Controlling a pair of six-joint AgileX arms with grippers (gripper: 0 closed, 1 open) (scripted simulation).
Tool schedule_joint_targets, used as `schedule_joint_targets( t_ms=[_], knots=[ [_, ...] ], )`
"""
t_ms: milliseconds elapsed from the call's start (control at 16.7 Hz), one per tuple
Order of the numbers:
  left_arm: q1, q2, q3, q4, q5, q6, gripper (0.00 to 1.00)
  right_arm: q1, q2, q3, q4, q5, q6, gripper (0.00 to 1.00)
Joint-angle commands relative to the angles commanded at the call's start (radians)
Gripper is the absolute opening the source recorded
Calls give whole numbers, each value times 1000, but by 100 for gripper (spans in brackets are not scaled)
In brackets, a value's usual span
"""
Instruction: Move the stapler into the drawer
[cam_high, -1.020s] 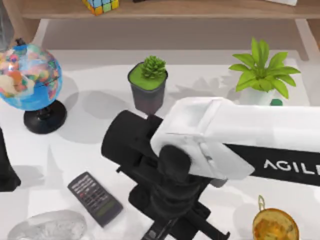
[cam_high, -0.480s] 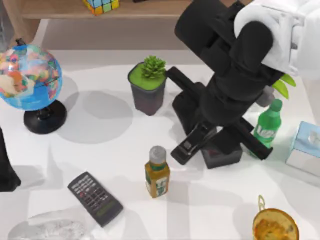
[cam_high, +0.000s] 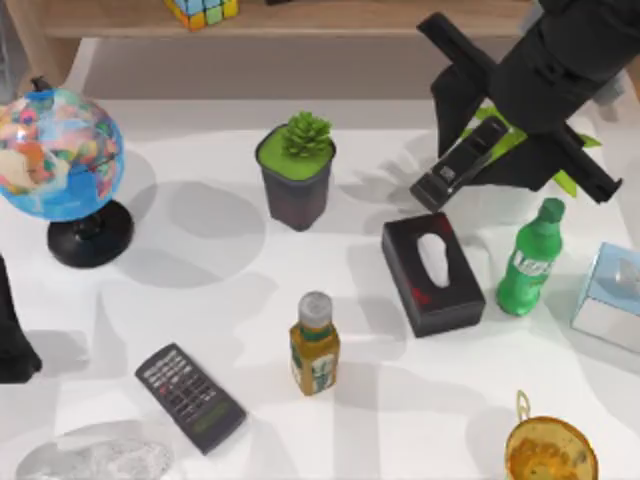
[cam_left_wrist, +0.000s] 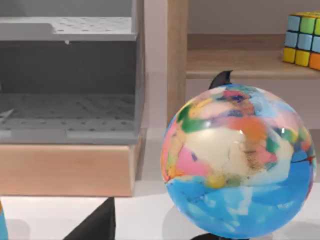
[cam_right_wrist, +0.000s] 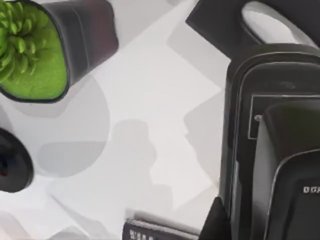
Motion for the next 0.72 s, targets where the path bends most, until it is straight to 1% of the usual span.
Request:
schedule_joint_targets(
  t_ms=[360, 480, 720],
  knots=[
    [0, 0, 0, 0, 0, 0, 100, -188, 32, 145, -14, -56, -226, 0],
    [0, 0, 0, 0, 0, 0, 100, -252, 56, 193, -21, -54, -313, 0],
    [0, 0, 0, 0, 0, 0, 100, -374, 159, 261, -60, -20, -505, 0]
  ],
)
